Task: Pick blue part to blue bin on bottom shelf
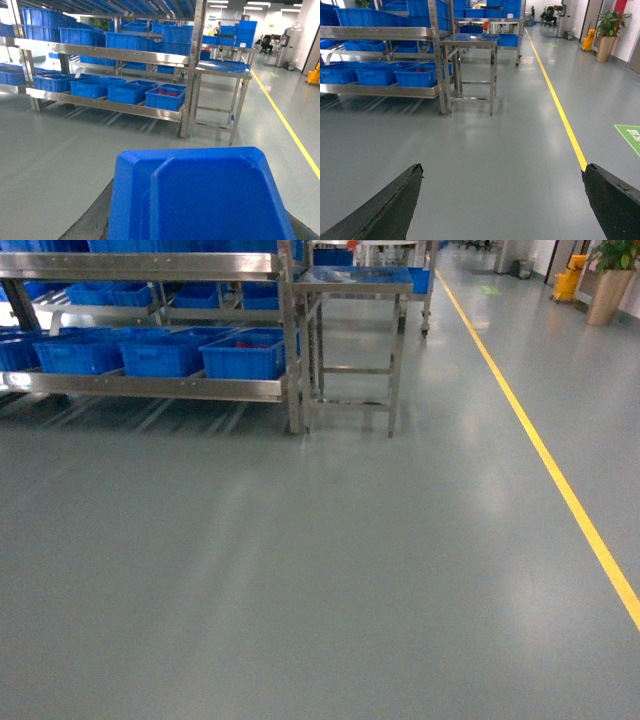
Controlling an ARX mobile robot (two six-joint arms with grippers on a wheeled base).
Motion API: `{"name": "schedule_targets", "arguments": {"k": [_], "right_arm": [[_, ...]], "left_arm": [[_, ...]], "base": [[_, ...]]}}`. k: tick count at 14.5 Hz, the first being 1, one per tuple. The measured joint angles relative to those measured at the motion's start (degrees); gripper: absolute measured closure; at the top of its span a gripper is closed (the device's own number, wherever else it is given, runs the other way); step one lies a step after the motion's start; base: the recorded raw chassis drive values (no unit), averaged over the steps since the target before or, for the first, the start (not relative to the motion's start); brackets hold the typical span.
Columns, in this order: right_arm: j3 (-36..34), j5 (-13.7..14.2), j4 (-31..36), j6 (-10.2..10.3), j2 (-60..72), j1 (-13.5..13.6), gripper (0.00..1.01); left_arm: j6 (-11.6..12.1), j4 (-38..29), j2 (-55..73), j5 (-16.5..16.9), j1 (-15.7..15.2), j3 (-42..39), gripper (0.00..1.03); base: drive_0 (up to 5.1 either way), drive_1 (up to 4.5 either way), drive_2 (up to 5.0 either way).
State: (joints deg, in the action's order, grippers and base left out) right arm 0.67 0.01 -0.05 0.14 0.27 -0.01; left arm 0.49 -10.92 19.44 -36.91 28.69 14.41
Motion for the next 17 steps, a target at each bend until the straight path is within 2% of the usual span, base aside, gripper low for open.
{"name": "schedule_targets", "arguments": {"k": [17], "right_arm": [[0.00, 0.00, -0.26, 0.00, 0.00, 0.00, 0.03]], "left_arm": [[0.00, 0.00, 0.04, -0.07, -0.02, 0.00, 0.59]], "base": [[0.0, 4.16, -4.2]]}}
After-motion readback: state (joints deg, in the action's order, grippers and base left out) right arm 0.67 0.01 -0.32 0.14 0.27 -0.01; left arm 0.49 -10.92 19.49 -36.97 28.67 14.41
